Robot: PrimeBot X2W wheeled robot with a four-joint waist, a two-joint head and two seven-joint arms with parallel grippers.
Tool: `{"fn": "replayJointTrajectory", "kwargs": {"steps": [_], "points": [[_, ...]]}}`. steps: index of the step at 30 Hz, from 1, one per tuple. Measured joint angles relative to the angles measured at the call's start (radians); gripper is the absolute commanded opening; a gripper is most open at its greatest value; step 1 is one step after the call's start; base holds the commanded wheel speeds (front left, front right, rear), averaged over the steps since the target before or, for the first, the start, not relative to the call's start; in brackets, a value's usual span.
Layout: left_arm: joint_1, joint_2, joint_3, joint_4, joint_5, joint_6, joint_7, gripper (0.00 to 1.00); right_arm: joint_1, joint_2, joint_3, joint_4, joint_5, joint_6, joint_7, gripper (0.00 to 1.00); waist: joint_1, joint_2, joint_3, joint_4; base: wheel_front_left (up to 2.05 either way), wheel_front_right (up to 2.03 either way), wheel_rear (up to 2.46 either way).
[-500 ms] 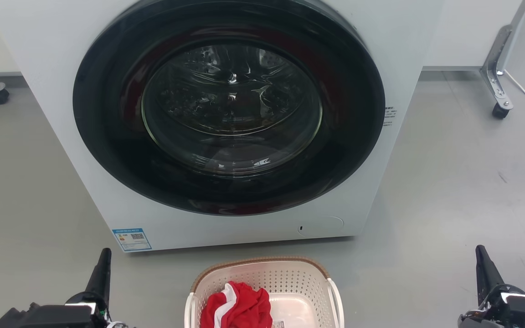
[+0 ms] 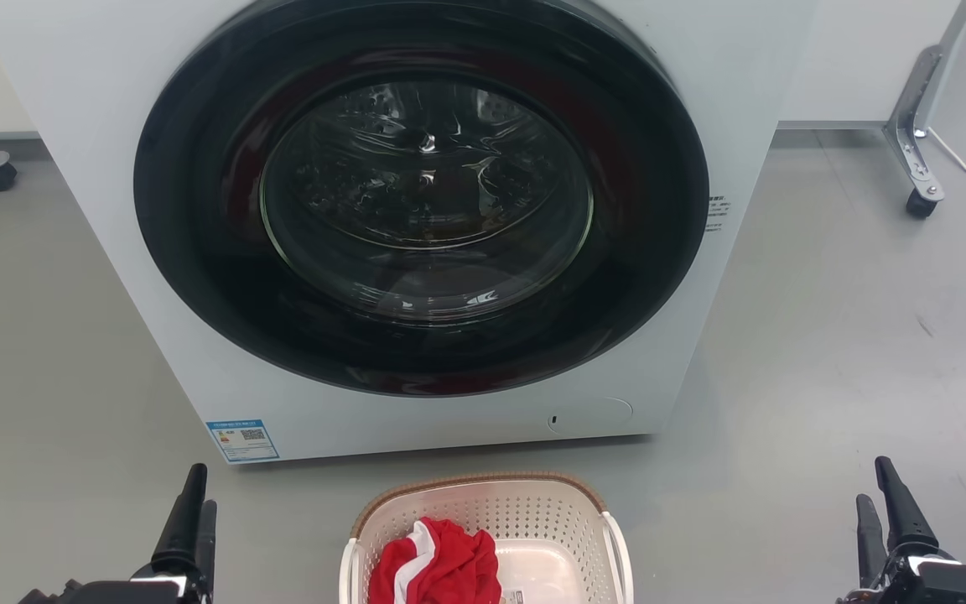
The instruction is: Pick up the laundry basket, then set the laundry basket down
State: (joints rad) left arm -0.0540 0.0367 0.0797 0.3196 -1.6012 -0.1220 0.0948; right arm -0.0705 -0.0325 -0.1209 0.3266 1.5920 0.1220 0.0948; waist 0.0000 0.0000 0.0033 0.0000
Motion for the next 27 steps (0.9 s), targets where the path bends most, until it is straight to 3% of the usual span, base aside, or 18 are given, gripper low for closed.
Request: {"fn": "replayJointTrajectory", "kwargs": {"steps": [16, 27], "points": [[-0.025, 0.02, -0.043, -0.017, 0.11, 0.0, -0.064, 1.0, -0.025, -0.028, 0.051, 0.001, -0.149, -0.002, -0.07, 1.0, 0.0, 0.0, 0.002, 0.002, 0.0, 0.0, 0.0], [-0.047, 0.055, -0.093, -0.04, 0.285, 0.018, -0.107, 1.0, -0.049, -0.066, 0.116, -0.013, -0.332, -0.039, -0.108, 1.0, 0.0, 0.0, -0.001, 0.005, 0.0, 0.0, 0.0]]}}
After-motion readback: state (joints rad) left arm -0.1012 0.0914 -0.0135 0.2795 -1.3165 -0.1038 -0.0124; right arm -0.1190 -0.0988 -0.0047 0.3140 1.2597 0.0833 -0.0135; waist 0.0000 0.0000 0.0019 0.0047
